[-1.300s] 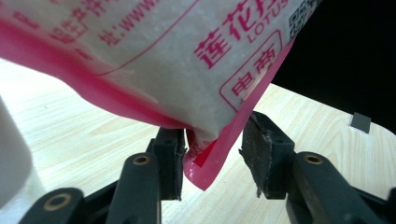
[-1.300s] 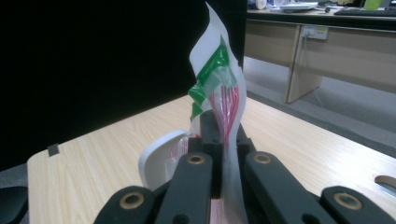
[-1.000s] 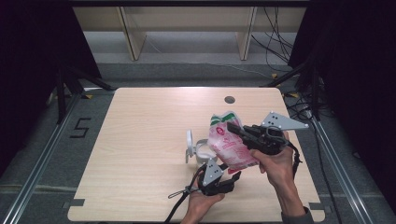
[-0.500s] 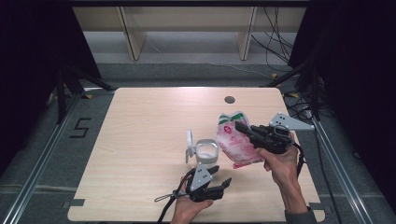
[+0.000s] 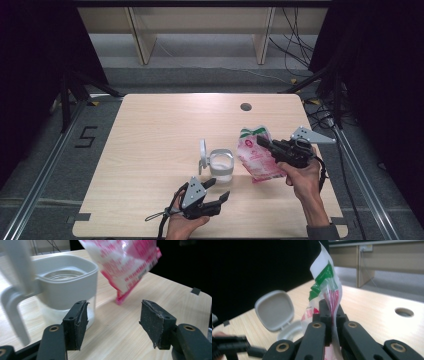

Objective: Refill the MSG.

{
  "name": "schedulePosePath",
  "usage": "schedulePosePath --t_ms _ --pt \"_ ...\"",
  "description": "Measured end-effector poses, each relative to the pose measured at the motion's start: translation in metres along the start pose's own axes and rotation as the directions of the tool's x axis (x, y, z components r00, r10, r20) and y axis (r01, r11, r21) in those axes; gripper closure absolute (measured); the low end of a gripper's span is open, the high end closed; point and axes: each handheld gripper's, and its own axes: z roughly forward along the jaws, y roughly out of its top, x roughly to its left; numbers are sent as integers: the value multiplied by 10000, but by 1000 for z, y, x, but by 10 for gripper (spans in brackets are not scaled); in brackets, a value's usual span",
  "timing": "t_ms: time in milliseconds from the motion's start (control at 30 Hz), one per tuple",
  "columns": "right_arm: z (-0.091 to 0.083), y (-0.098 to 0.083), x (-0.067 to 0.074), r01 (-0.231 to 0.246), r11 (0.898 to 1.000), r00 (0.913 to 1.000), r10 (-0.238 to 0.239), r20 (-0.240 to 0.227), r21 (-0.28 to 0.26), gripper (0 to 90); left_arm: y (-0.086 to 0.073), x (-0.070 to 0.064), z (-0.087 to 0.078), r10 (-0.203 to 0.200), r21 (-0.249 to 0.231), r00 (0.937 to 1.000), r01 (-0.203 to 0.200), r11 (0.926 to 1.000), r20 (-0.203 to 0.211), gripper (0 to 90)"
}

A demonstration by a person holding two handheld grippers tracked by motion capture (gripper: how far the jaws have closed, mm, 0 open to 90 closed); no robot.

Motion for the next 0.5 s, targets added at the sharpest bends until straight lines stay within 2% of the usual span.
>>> schedulePosePath --t_ms 33,67,100,133,200,233,300,400,467,500 --pt "-3 -4 -3 14 10000 9999 -14 110 -25 900 0 0 -1 -184 -2 9998 184 9998 -78 380" --pt "-5 -6 -5 -89 9999 10000 89 11 -148 900 0 1 -2 -117 -40 9999 117 9999 -63 380" --pt "-9 -7 -6 -179 9997 9998 180 61 -163 900 0 1 -3 -318 -117 9995 317 9994 -86 380" --pt "-13 -7 -6 -220 9996 9996 223 181 -170 900 1 3 -4 -93 -148 9999 92 9998 -57 380" --pt "-21 -10 -7 -275 9995 9986 281 446 -138 900 1 5 -5 -60 -208 10000 60 9998 -9 375" --pt "-26 -11 -9 -87 9998 9985 96 534 -173 900 1 4 -8 -398 -194 9992 397 9990 -94 373" --pt "-34 -14 -9 -358 9994 9972 356 652 29 900 2 6 -10 -445 -208 9987 440 9988 -249 372" --pt "-44 -18 -9 -224 9997 9953 210 945 127 900 1 8 -9 -632 -411 9979 625 9972 -163 373" --pt "-51 -21 -12 44 9996 9935 -74 1135 270 900 1 10 -12 -558 -328 9979 548 9980 -325 377" --pt "-53 -23 -11 -151 9995 9917 113 1280 291 900 1 10 -12 -586 -321 9977 575 9978 -339 378"
